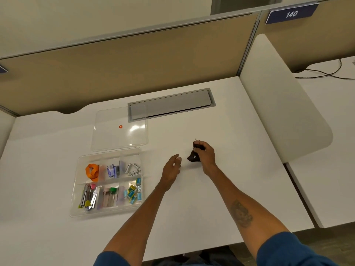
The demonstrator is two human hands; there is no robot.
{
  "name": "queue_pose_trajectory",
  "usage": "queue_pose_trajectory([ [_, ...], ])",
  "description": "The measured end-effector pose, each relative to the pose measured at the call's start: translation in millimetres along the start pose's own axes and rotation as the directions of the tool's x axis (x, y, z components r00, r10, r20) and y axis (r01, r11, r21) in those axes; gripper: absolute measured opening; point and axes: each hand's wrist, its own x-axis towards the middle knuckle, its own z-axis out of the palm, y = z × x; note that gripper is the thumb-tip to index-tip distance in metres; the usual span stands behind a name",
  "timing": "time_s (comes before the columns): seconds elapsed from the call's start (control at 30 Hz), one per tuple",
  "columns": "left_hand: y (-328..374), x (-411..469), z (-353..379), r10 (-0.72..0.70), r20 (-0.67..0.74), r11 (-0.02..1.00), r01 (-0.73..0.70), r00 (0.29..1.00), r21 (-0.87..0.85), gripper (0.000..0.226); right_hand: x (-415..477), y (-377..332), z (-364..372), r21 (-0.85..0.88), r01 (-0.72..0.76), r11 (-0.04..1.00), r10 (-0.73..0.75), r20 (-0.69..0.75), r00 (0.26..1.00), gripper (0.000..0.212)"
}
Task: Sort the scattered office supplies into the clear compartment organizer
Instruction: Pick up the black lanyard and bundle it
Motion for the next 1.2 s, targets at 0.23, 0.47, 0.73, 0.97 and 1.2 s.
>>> queue_pose_trajectory([
  [0.23,33.8,-7.5,-33.4,-0.237,0.228,0.655,0.328,0.945,-0.680,0.072,-48.6,1.5,76.2,-0.065,0.195,0.979,-0.176,0.221,0.959,0.022],
  [0.47,25.8,-17.9,-93.5,-0.194,0.186,0.627,0.267,0.963,-0.732,0.045,-76.4,21.4,128.1,-0.318,0.530,0.786,-0.328,0.512,0.794,0.024],
  [0.73,1.3,-18.3,-164.5,-0.190,0.037,0.610,0.148,0.981,-0.779,0.022,-94.4,33.6,180.5,-0.440,0.713,0.546,-0.322,0.675,0.664,0.032],
  [0.97,-16.6,-10.2,-246.4,-0.206,-0.410,0.779,-0.105,0.888,-0.619,0.022,-103.2,46.7,218.7,-0.323,0.629,0.707,-0.363,0.598,0.715,0.047],
  [1.2,-33.0,-16.3,-306.3,0.144,-0.682,0.976,-0.216,0.717,-0.021,0.028,-97.8,59.4,233.6,-0.397,0.634,0.663,-0.381,0.550,0.743,0.043],
])
